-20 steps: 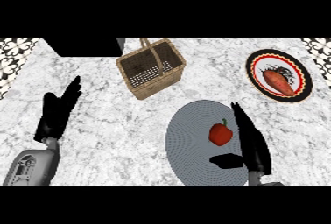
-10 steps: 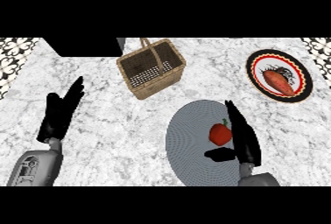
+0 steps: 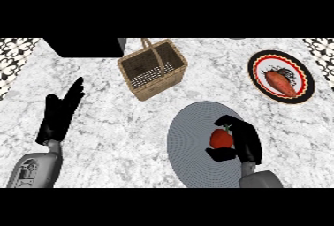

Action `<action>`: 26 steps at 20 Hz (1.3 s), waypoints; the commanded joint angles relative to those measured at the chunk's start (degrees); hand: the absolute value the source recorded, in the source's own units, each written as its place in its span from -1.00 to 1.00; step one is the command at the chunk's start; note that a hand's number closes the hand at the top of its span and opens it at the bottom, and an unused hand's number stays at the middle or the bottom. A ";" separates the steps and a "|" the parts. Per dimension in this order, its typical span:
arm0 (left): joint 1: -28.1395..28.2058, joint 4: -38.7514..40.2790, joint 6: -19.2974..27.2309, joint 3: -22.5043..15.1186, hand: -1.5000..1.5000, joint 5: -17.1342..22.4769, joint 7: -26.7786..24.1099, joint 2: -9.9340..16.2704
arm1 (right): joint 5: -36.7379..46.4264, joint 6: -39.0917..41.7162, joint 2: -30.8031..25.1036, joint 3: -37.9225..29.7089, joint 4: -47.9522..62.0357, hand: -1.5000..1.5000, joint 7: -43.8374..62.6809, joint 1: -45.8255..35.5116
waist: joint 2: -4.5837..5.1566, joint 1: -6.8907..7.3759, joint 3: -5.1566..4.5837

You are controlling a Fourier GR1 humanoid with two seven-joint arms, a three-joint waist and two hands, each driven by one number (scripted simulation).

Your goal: Pick the bell pepper from the placemat and place it in the basket

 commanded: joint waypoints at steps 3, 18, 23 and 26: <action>-3.13 3.22 1.78 -0.50 0.00 -1.41 0.22 -2.14 | 5.66 -2.61 -0.25 1.24 2.91 1.00 -0.85 -1.92 | 0.20 -0.06 0.16; -8.55 4.02 -2.37 -6.62 0.00 -2.15 0.75 -4.58 | 0.39 23.85 2.74 31.89 6.62 1.00 26.46 -41.62 | 1.66 11.99 0.07; -9.49 5.76 -2.40 -5.86 0.00 -2.06 -0.17 -4.19 | -13.45 17.66 2.74 29.92 1.10 1.00 33.34 -47.32 | 1.43 11.84 0.02; -8.85 6.13 -2.82 -6.02 0.00 -2.21 -1.35 -3.83 | -18.83 10.97 2.74 27.53 -1.81 1.00 36.50 -52.23 | 1.13 12.00 0.00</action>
